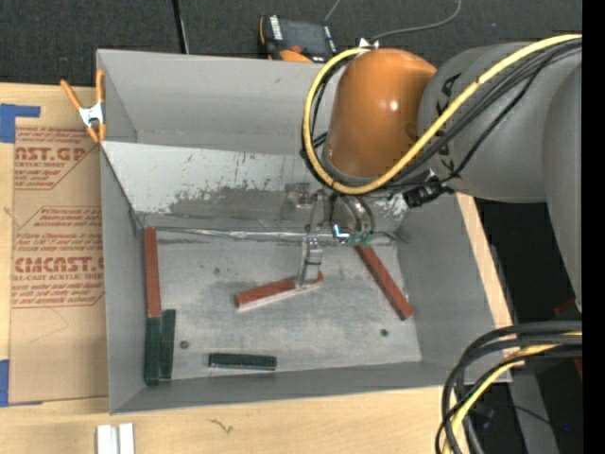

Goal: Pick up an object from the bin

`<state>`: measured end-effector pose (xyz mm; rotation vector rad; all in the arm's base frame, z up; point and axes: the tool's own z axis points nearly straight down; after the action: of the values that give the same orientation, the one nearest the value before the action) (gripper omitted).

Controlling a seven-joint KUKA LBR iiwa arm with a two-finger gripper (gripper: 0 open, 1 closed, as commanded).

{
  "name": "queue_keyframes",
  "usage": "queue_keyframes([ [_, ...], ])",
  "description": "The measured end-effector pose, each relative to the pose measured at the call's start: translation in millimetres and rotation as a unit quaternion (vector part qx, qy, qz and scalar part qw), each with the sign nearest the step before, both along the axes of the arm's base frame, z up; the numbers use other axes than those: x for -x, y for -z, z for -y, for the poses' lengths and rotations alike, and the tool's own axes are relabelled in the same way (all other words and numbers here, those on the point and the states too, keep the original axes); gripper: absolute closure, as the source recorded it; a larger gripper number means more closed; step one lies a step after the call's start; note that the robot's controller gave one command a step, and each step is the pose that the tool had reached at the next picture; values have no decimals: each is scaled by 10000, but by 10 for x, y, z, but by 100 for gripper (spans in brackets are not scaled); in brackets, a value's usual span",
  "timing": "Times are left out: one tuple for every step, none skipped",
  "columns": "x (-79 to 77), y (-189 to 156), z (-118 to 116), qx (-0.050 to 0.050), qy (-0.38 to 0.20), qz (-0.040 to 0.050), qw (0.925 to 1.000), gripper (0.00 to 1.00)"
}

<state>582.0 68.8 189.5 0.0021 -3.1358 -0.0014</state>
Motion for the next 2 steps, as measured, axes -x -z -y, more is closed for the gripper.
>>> queue_keyframes([
  [210, 1204, -24, -5, -1484, 28, 9889, 0],
  [201, 1194, -25, -8, -1484, 42, 9889, 100],
])
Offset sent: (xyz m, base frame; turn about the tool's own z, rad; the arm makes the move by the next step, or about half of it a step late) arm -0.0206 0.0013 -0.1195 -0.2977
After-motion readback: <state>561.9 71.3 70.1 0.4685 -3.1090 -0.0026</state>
